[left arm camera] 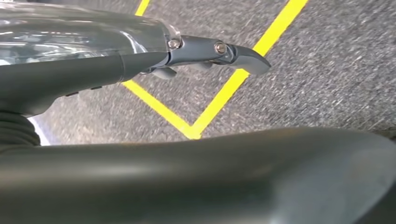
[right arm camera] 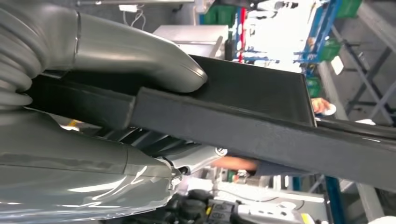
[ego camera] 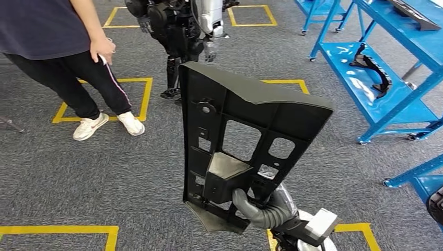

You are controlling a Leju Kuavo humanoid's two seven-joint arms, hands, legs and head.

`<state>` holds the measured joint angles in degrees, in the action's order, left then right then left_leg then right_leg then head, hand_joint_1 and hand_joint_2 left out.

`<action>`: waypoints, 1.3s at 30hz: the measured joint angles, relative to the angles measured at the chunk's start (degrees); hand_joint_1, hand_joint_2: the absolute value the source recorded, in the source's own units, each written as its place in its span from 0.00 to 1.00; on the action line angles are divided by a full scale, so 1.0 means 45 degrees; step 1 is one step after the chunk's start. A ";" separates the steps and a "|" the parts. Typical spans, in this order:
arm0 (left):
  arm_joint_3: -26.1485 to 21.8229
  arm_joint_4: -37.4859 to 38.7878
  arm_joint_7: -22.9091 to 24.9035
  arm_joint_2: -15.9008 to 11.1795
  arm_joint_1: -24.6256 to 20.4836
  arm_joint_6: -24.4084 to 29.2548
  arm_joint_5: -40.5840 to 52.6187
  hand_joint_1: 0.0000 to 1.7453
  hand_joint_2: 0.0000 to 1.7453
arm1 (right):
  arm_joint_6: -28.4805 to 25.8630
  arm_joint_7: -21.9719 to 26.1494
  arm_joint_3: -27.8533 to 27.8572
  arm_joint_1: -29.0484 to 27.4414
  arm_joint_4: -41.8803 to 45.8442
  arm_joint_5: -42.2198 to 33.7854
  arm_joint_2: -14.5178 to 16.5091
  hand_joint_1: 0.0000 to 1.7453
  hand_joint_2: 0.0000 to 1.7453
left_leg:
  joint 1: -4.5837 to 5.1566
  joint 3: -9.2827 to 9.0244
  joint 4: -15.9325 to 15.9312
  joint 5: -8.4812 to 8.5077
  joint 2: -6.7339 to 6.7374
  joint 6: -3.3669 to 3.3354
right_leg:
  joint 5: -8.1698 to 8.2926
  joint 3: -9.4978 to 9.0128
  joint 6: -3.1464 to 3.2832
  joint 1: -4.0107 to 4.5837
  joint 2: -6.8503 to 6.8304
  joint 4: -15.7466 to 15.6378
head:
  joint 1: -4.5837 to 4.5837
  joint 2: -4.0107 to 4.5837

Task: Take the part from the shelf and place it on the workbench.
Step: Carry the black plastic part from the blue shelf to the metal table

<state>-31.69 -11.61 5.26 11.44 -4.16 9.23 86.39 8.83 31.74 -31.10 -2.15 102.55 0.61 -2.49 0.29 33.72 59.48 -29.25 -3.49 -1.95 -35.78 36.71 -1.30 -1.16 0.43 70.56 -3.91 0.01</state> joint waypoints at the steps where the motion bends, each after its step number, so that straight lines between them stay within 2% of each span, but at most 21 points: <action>1: -0.0001 0.0000 -0.0004 0.0001 -0.0002 0.0005 -0.0013 0.00 1.00 | 0.0000 0.0000 0.0017 -0.0005 -0.0001 -0.0004 0.0001 1.00 1.00 | -0.0004 -0.0027 0.0013 -0.0026 -0.0169 0.0033 | 0.0507 -0.0292 0.0029 -0.0009 0.0273 -0.0826 | 0.0000 0.0001; 3: -0.0006 0.0000 -0.0010 0.0004 -0.0023 0.0027 -0.0056 0.00 1.00 | 0.0005 -0.0007 0.0059 -0.0055 -0.0006 -0.0028 0.0012 1.00 1.00 | -0.0013 0.0002 0.0070 -0.0068 -0.0491 0.0133 | 0.1046 -0.0722 0.0060 -0.0042 0.0771 -0.2051 | 0.0002 0.0001; 4: -0.0010 0.0000 -0.0012 0.0004 -0.0024 0.0035 -0.0077 0.00 1.00 | 0.0007 -0.0015 0.0080 -0.0084 -0.0010 -0.0042 0.0019 1.00 1.00 | -0.0028 0.0045 0.0082 -0.0070 -0.0629 0.0190 | 0.1055 -0.0791 0.0083 -0.0036 0.0891 -0.2248 | 0.0004 0.0000; 6: -0.0021 0.0000 -0.0011 0.0002 0.0016 0.0041 -0.0091 0.00 1.00 | 0.0007 -0.0028 0.0108 -0.0118 -0.0013 -0.0067 0.0053 1.00 1.00 | -0.0079 0.0098 0.0072 -0.0067 -0.0867 0.0297 | 0.1047 -0.0853 0.0167 -0.0025 0.0681 -0.2332 | 0.0001 -0.0001; 8: -0.0034 0.0000 -0.0004 0.0002 0.0051 0.0041 -0.0097 0.00 1.00 | 0.0004 -0.0029 0.0134 -0.0122 -0.0011 -0.0081 0.0113 1.00 1.00 | -0.0063 0.0253 0.0423 -0.0321 -0.0497 0.0405 | 0.1049 -0.0952 0.0296 -0.0052 0.0366 -0.2405 | -0.0006 -0.0001; 11: -0.0045 0.0000 0.0002 0.0004 -0.0010 0.0041 -0.0107 0.00 1.00 | 0.0005 -0.0033 0.0164 -0.0177 -0.0016 -0.0086 0.0159 1.00 1.00 | -0.0090 0.1339 0.2584 -0.1339 0.0470 0.0592 | 0.0966 -0.1059 0.0425 -0.0026 -0.0222 -0.2440 | -0.0010 -0.0001; 13: -0.0056 0.0000 0.0002 0.0004 0.0009 0.0041 -0.0113 0.00 1.00 | 0.0005 -0.0035 0.0176 -0.0203 -0.0044 -0.0086 0.0159 1.00 1.00 | -0.0134 0.1871 0.3543 -0.1499 0.0612 0.0654 | 0.0880 -0.1127 0.0428 -0.0009 -0.0590 -0.2439 | -0.0010 -0.0001; 15: -0.0075 0.0000 0.0005 0.0004 0.0050 0.0041 -0.0114 0.00 1.00 | 0.0005 -0.0040 0.0185 -0.0197 -0.0063 -0.0086 0.0166 1.00 1.00 | -0.0141 0.1463 0.2647 -0.0762 0.0746 0.0630 | 0.0764 -0.1268 0.0388 -0.0007 -0.0917 -0.2439 | -0.0010 0.0000; 17: -0.0094 0.0000 0.0006 0.0004 0.0038 0.0041 -0.0115 0.00 1.00 | 0.0005 -0.0044 0.0193 -0.0189 -0.0063 -0.0086 0.0183 1.00 1.00 | -0.0044 0.0665 0.1019 -0.0013 0.1268 0.0508 | 0.0632 -0.1428 0.0304 0.0021 -0.1197 -0.2435 | -0.0010 0.0000; 19: -0.0104 0.0000 0.0004 0.0006 -0.0001 0.0042 -0.0118 0.00 1.00 | 0.0006 -0.0046 0.0197 -0.0189 -0.0066 -0.0086 0.0195 1.00 1.00 | 0.0100 0.0341 0.0298 0.0110 0.1664 0.0339 | 0.0539 -0.1502 0.0192 0.0065 -0.1434 -0.2439 | -0.0007 -0.0001; 21: -0.0118 0.0000 0.0010 0.0004 0.0018 0.0050 -0.0123 0.00 1.00 | 0.0018 -0.0048 0.0198 -0.0186 -0.0066 -0.0086 0.0209 1.00 1.00 | 0.0159 0.0331 0.0206 0.0061 0.1501 0.0192 | 0.0472 -0.1581 0.0067 0.0060 -0.1652 -0.2485 | -0.0005 -0.0001; 22: -0.0125 0.0000 0.0016 0.0002 0.0048 0.0063 -0.0126 0.00 1.00 | 0.0030 -0.0050 0.0198 -0.0177 -0.0066 -0.0086 0.0217 1.00 1.00 | 0.0146 0.0298 0.0146 0.0075 0.1364 0.0131 | 0.0396 -0.1628 0.0007 0.0033 -0.1538 -0.2455 | -0.0004 -0.0001; 24: -0.0137 0.0000 0.0024 0.0002 0.0045 0.0097 -0.0135 0.00 1.00 | 0.0061 -0.0050 0.0198 -0.0172 -0.0064 -0.0087 0.0231 1.00 1.00 | 0.0067 0.0215 0.0039 0.0109 0.1110 0.0005 | -0.0041 -0.1398 -0.0058 -0.0003 -0.0869 -0.1830 | 0.0005 -0.0001; 26: -0.0141 0.0000 0.0025 0.0021 0.0002 0.0114 -0.0142 0.00 1.00 | 0.0081 -0.0052 0.0198 -0.0209 -0.0081 -0.0089 0.0215 1.00 1.00 | 0.0041 0.0190 0.0027 0.0095 0.0818 -0.0073 | -0.0762 -0.0548 -0.0058 -0.0002 -0.0258 -0.0223 | 0.0013 -0.0001; 28: -0.0145 0.0000 0.0027 0.0036 0.0003 0.0114 -0.0151 0.00 1.00 | 0.0090 -0.0057 0.0199 -0.0264 -0.0118 -0.0087 0.0193 1.00 1.00 | 0.0052 0.0151 0.0031 0.0073 0.0481 -0.0102 | -0.0998 0.0269 -0.0066 0.0006 -0.0149 0.1052 | 0.0015 -0.0001; 30: -0.0151 0.0000 0.0027 0.0038 0.0025 0.0114 -0.0155 0.00 1.00 | 0.0092 -0.0057 0.0202 -0.0279 -0.0153 -0.0087 0.0185 1.00 1.00 | 0.0054 0.0069 0.0037 0.0042 0.0124 -0.0098 | -0.0231 0.0269 -0.0052 0.0003 -0.0081 0.0551 | 0.0015 -0.0001; 32: -0.0153 0.0000 0.0029 0.0044 0.0022 0.0114 -0.0154 0.00 1.00 | 0.0092 -0.0057 0.0203 -0.0269 -0.0172 -0.0090 0.0181 1.00 1.00 | 0.0047 0.0020 0.0085 -0.0022 -0.0226 -0.0025 | 0.0811 -0.0303 -0.0026 -0.0033 0.0462 -0.1117 | 0.0013 -0.0001; 33: -0.0154 0.0000 0.0034 0.0046 0.0010 0.0114 -0.0153 0.00 1.00 | 0.0092 -0.0057 0.0203 -0.0276 -0.0174 -0.0091 0.0181 1.00 1.00 | 0.0033 0.0046 0.0126 -0.0046 -0.0401 0.0024 | 0.1089 -0.0536 -0.0020 -0.0058 0.0776 -0.1762 | 0.0010 -0.0001; 35: -0.0155 0.0000 0.0044 0.0049 0.0010 0.0114 -0.0149 0.00 1.00 | 0.0092 -0.0062 0.0203 -0.0311 -0.0174 -0.0089 0.0178 1.00 1.00 | -0.0014 0.0147 0.0176 -0.0049 -0.0693 0.0130 | 0.1113 -0.0696 0.0021 -0.0053 0.1091 -0.2186 | 0.0004 -0.0001; 37: -0.0155 0.0000 0.0046 0.0051 0.0060 0.0114 -0.0140 0.00 1.00 | 0.0092 -0.0068 0.0210 -0.0323 -0.0169 -0.0089 0.0183 1.00 1.00 | -0.0059 0.0195 0.0195 -0.0065 -0.0857 0.0231 | 0.1102 -0.0765 0.0125 -0.0039 0.0792 -0.2261 | 0.0004 -0.0001; 39: -0.0155 0.0000 0.0053 0.0052 0.0083 0.0114 -0.0126 0.00 1.00 | 0.0092 -0.0064 0.0226 -0.0300 -0.0163 -0.0091 0.0214 1.00 1.00 | -0.0039 0.0428 0.0700 -0.0402 -0.0354 0.0354 | 0.1088 -0.0851 0.0259 -0.0070 0.0413 -0.2316 | -0.0007 -0.0001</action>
<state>-32.39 -11.61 5.50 11.67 -3.79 9.75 85.82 9.25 31.45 -30.08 -3.50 101.82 0.20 -1.52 0.12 35.64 62.63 -31.06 -5.08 -0.36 -30.89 32.88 -0.13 -1.47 2.29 60.14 -3.95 0.00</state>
